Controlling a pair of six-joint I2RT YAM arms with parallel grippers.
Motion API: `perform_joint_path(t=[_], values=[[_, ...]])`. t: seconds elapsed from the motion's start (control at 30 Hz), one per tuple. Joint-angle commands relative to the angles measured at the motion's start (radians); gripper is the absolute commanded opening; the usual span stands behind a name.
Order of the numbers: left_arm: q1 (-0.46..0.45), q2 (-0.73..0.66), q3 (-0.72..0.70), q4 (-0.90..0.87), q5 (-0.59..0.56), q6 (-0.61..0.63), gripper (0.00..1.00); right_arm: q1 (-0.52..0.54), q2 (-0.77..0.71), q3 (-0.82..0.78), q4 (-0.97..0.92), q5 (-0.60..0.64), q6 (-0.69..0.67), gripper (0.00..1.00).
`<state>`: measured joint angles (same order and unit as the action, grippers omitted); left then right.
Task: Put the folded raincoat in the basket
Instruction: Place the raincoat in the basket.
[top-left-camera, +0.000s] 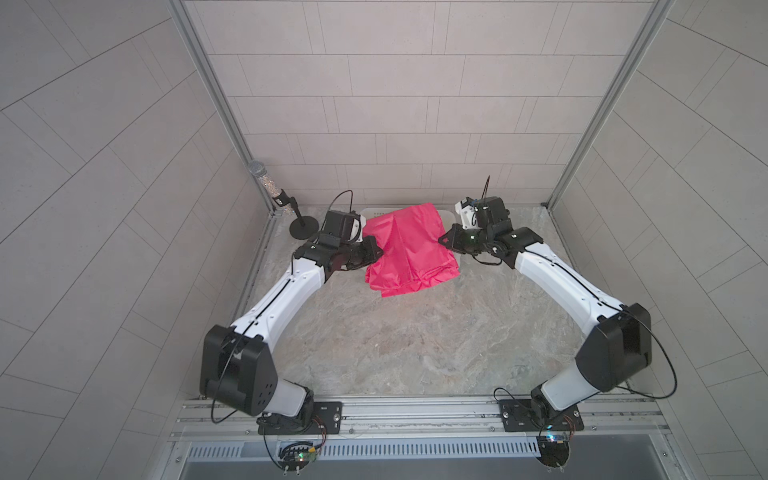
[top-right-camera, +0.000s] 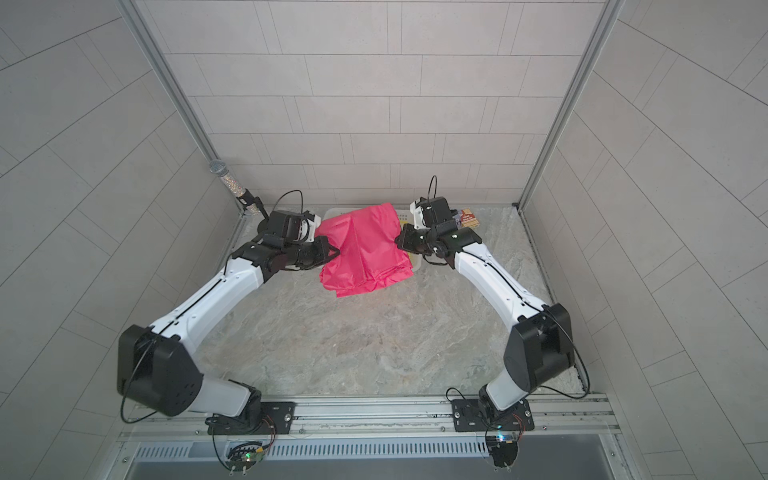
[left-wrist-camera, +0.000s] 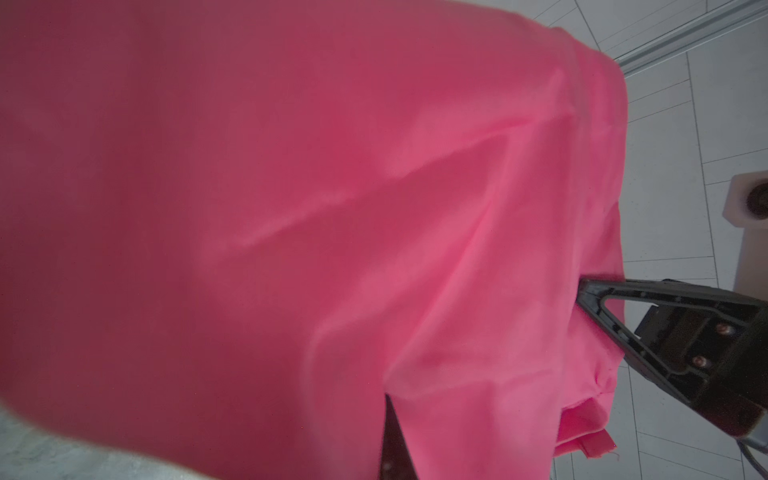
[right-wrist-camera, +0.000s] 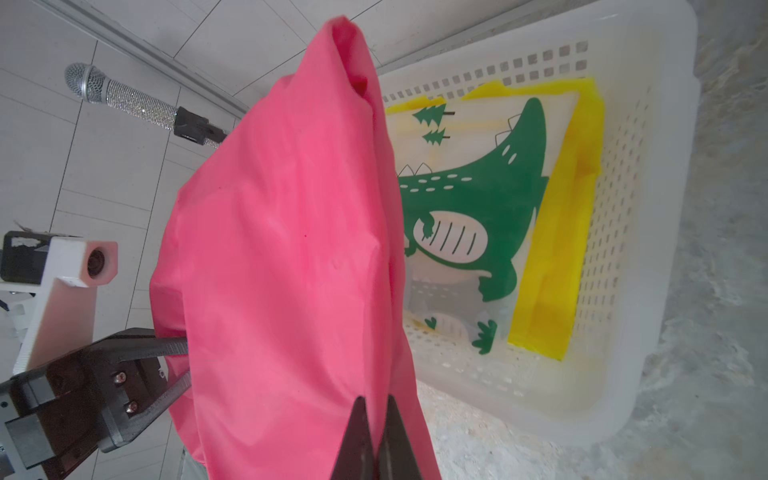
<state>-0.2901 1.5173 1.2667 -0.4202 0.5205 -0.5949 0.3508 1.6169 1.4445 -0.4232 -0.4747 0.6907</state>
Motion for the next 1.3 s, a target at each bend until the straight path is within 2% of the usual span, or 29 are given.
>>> perform_joint_path(t=[0.0, 0.17, 0.27, 0.37, 0.53, 0.87, 0.97, 1.1, 1.27], values=[[0.056, 0.116, 0.110, 0.027, 0.077, 0.076, 0.00, -0.033, 0.077, 0.049, 0.081, -0.044, 0.039, 0.00], [0.094, 0.346, 0.338, -0.047, 0.111, 0.156, 0.00, -0.061, 0.186, 0.060, 0.217, -0.081, 0.079, 0.00], [0.094, 0.459, 0.465, -0.099, 0.090, 0.200, 0.00, -0.065, 0.258, 0.079, 0.249, -0.102, 0.080, 0.00], [0.094, 0.524, 0.531, -0.134, 0.049, 0.235, 0.00, -0.074, 0.324, 0.095, 0.266, -0.111, 0.068, 0.00], [0.097, 0.556, 0.532, -0.114, 0.018, 0.251, 0.00, -0.114, 0.392, 0.100, 0.286, -0.132, 0.058, 0.00], [0.096, 0.590, 0.510, -0.007, 0.001, 0.202, 0.01, -0.142, 0.439, 0.116, 0.325, -0.184, 0.029, 0.00], [0.096, 0.597, 0.507, -0.007, 0.014, 0.184, 0.17, -0.142, 0.430, 0.107, 0.324, -0.180, 0.018, 0.15], [0.097, 0.584, 0.503, -0.030, -0.009, 0.177, 0.48, -0.142, 0.396, 0.082, 0.323, -0.155, 0.008, 0.29], [0.096, 0.541, 0.504, -0.090, -0.051, 0.207, 0.66, -0.142, 0.350, 0.074, 0.280, -0.138, -0.020, 0.35]])
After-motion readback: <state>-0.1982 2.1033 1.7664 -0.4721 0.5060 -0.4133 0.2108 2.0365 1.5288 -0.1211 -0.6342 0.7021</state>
